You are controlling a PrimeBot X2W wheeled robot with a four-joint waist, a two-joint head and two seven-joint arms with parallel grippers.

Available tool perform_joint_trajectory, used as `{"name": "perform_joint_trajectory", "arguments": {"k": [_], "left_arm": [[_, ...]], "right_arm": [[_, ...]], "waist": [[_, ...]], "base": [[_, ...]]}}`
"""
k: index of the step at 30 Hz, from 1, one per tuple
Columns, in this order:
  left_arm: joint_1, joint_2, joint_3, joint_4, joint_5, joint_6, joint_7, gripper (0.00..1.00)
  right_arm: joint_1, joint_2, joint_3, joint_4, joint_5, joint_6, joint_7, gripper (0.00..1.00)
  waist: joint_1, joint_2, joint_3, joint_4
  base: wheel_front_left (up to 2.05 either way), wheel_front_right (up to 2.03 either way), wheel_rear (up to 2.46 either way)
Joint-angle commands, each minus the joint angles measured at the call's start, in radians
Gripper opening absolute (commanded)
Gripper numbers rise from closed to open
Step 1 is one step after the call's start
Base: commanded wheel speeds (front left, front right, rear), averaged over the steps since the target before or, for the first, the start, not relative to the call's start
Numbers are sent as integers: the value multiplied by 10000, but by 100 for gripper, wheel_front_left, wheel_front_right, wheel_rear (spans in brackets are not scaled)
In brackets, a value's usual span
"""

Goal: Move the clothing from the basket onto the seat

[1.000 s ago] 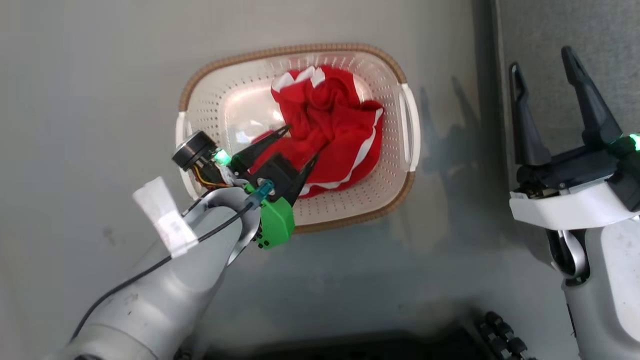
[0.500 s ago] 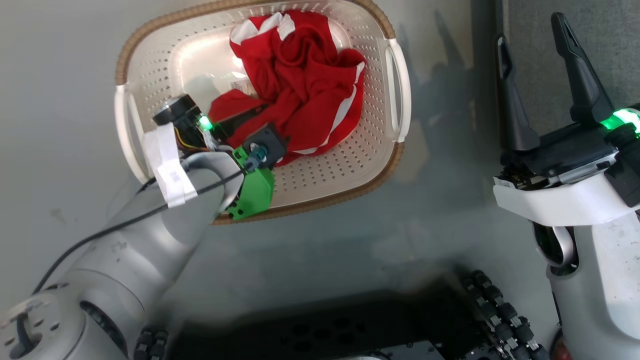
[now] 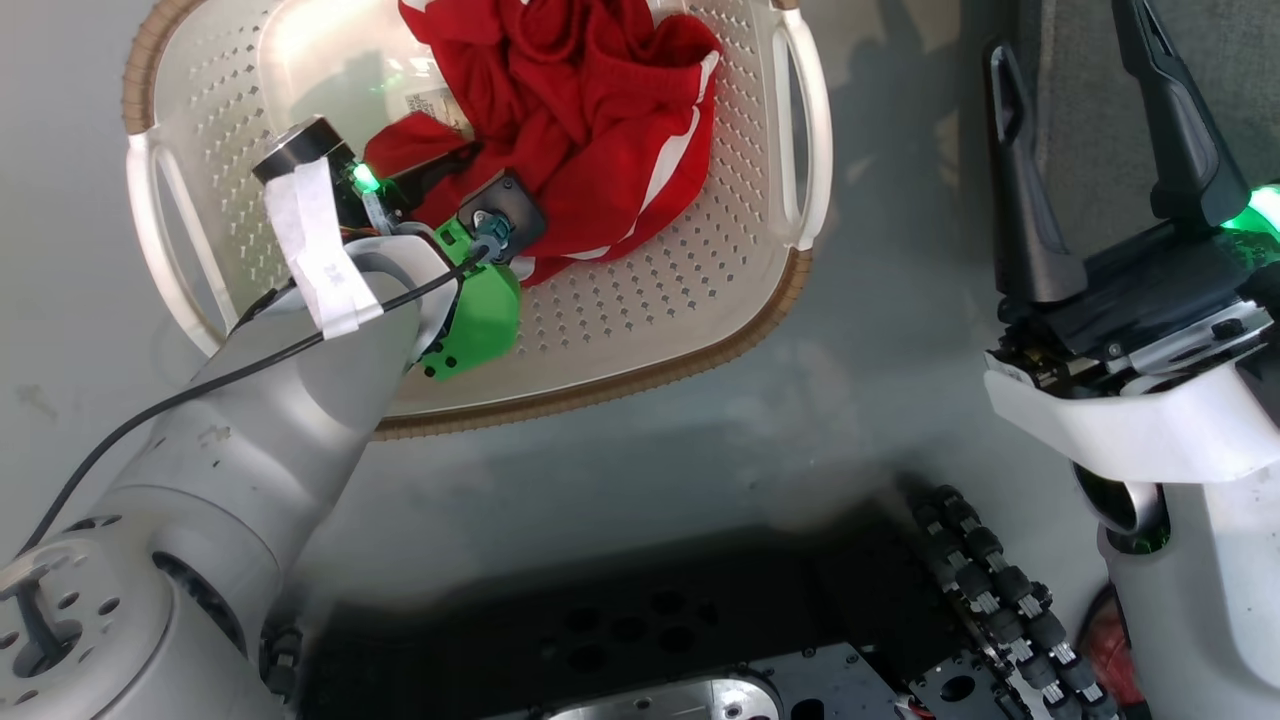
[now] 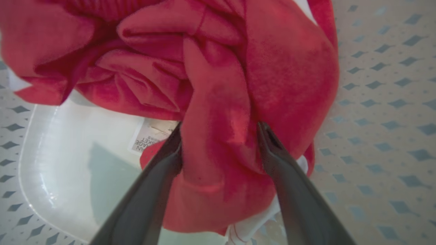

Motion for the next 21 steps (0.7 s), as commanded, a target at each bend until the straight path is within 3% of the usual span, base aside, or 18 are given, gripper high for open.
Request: {"name": "perform_joint_trajectory", "arguments": {"k": [1,7,8,9,21], "left_arm": [[-21,-22,-23,35,-109,-22,124,100],[30,-47,-47,128,22,-22,553,100],[79,-62,-46,152,122,-22,671,30],[82,-67,-50,169,102,-22,727,0],[-396,-256,104,454,-184,12,-34,0]], "right_arm": [[21,-49,58,-99,-34,-10,-21,100],[96,-118,230,-283,-49,-10,-21,100],[104,-120,246,-296,-53,-10,-21,100],[110,-125,244,-303,-54,-10,-21,100],[-304,45,149,-320,-28,-10,-21,100]], "waist": [[-2,0,68,-5],[-2,0,123,-35],[-2,0,122,-44],[-2,0,121,-46],[-2,0,-16,73]], "base": [[0,0,0],[0,0,0],[0,0,0],[0,0,0],[0,0,0]]}}
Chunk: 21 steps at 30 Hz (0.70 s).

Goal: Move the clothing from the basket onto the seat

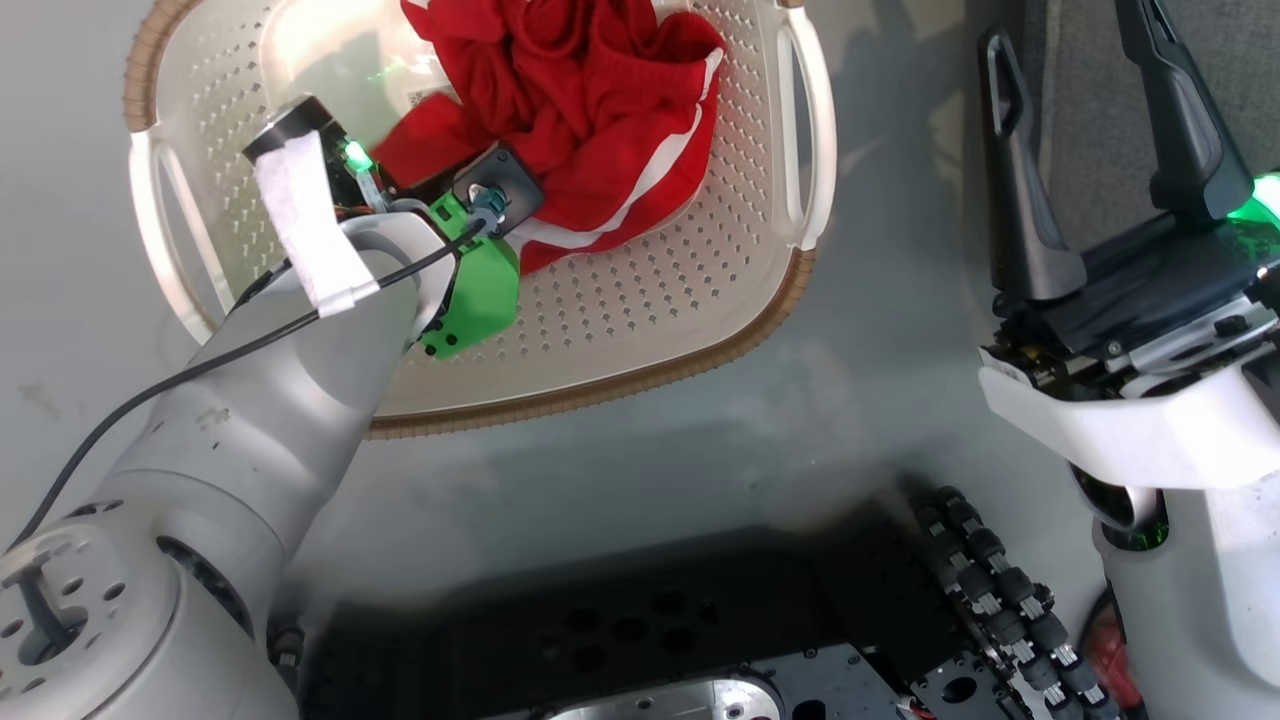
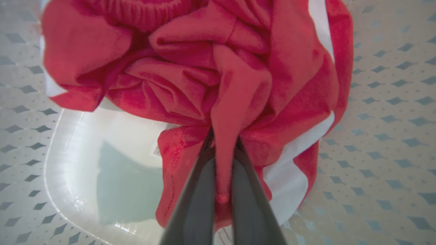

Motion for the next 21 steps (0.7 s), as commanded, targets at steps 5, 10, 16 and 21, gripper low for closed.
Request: {"name": "perform_joint_trajectory", "arguments": {"k": [5,10,16,21], "left_arm": [[430,-71,196,141,-287,86,-445,0],[1233,-2,403,45,-590,120,-639,0],[2576,141,956,-637,-1255,15,-669,0],[3642,435,1383,-1546,-1409,78,-668,0]], "right_arm": [[-186,184,96,244,70,-10,-23,100],[144,372,134,555,167,-10,-23,100],[731,515,95,1024,243,-10,-23,100],[1349,608,173,1476,393,-10,-21,100]], "waist": [[0,0,-802,22],[0,0,-1898,-6],[0,0,-3573,18],[0,0,-5233,-27]], "base": [[0,0,0],[0,0,0],[0,0,0],[0,0,0]]}}
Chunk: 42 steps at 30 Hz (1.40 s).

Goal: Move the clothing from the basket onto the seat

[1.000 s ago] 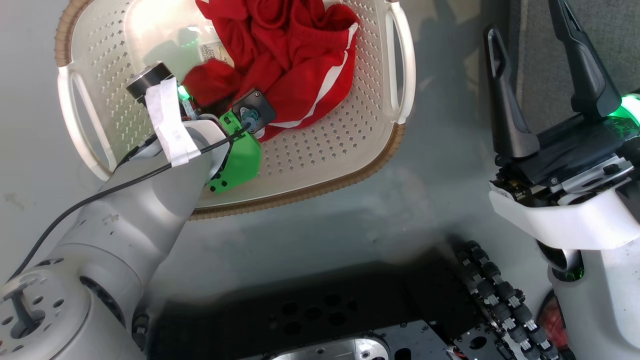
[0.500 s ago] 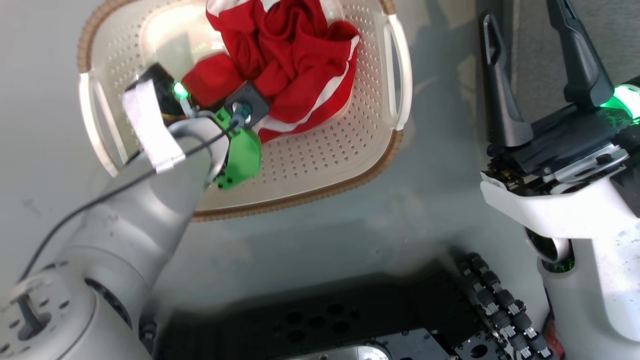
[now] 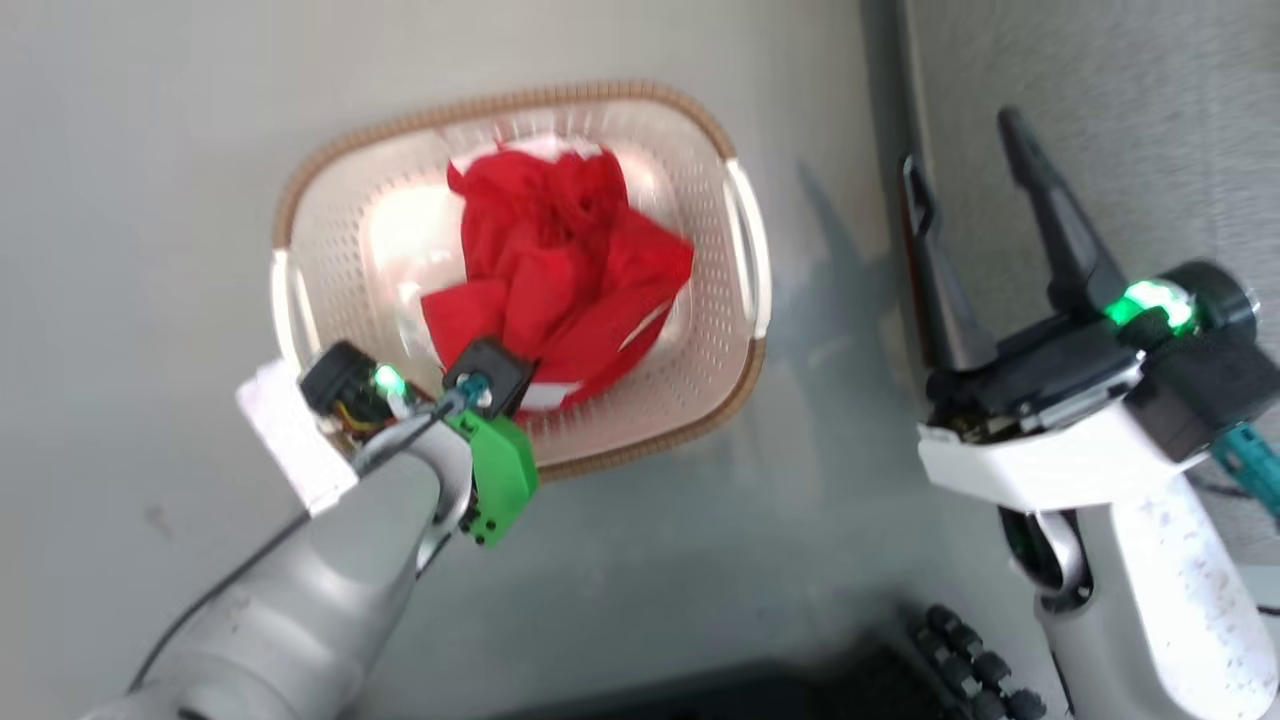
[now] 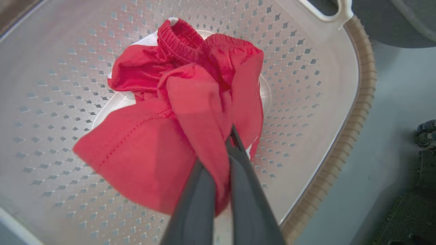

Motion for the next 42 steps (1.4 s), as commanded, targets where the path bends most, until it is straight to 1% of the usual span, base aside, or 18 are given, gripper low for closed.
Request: {"name": "perform_joint_trajectory", "arguments": {"k": [1,4,7,11,16,21,28,35,42], "left_arm": [[553,55,145,-257,-64,45,-39,0],[1244,130,413,-748,-93,50,-40,0],[1772,229,730,-1262,-8,199,-40,0],[2448,446,1243,-2075,176,536,-39,0],[3512,766,2031,-3275,390,1105,-41,0],[4477,890,2746,-4393,506,1343,-42,0],[4891,993,3243,-5660,1122,1637,-40,0],[4974,1097,3410,-6702,1603,1717,-42,0],[4769,1181,3379,-7590,1808,1733,-41,0]], "right_arm": [[410,5,36,153,69,-10,-21,100],[879,11,87,411,133,-10,-23,100],[1349,20,229,640,172,-10,-23,100],[1906,31,452,870,244,-10,-23,100],[2704,82,605,1184,372,-10,-21,100],[3460,73,707,1404,424,-10,-23,100],[3963,-103,1030,1613,535,-10,-21,100],[4089,-137,1218,1768,626,-10,-21,100],[4069,-120,1325,1818,699,-10,-21,100]], "waist": [[0,0,-2317,-29],[0,0,-3372,-2],[0,0,-4331,18],[0,0,-5410,31],[0,0,-6720,12],[0,0,-7765,90],[0,0,-8455,175],[0,0,-8752,178],[0,0,-8737,235]], "base": [[0,0,0],[0,0,0],[0,0,0],[0,0,0],[0,0,0],[0,0,0],[0,0,0],[0,0,0],[0,0,0]]}}
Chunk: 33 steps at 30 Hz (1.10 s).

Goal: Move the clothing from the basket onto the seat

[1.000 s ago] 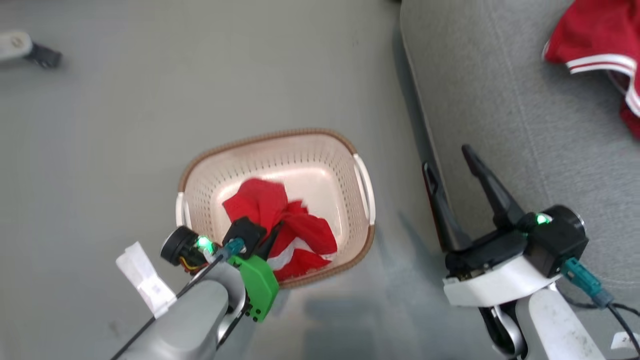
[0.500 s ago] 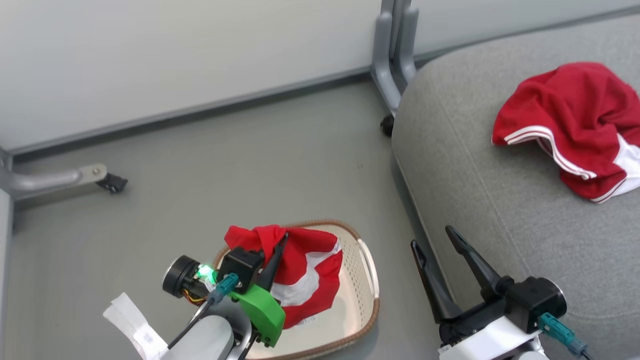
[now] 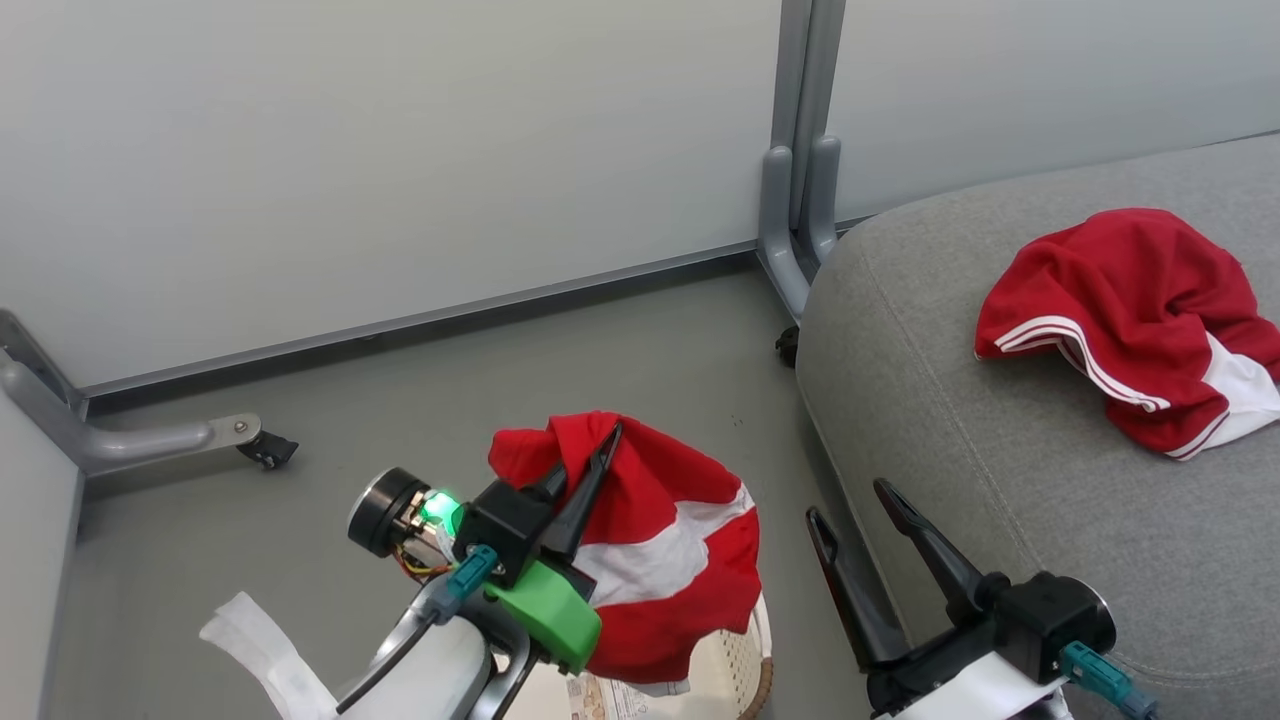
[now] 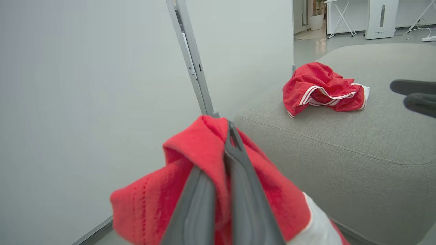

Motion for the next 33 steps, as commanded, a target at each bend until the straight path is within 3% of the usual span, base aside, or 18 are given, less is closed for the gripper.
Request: {"name": "perform_joint_trajectory", "arguments": {"k": [1,13,22,33], "left_arm": [[-91,55,-5,-169,23,45,-33,0],[-450,76,-266,-1450,169,83,508,0],[-678,-275,-751,-1792,239,-136,899,0],[-834,-616,-1290,-2224,214,-380,1153,0]], "right_arm": [[82,-23,11,25,50,-10,-19,100],[-405,-117,915,113,332,-10,-21,100],[-1408,20,1789,436,372,-10,-19,100],[-1279,176,1663,2067,264,-10,-19,100]], "waist": [[1,-1,53,29],[1,-1,308,100],[1,-1,449,82],[1,-1,446,301]], "base": [[0,0,0],[0,0,0],[0,0,0],[0,0,0]]}}
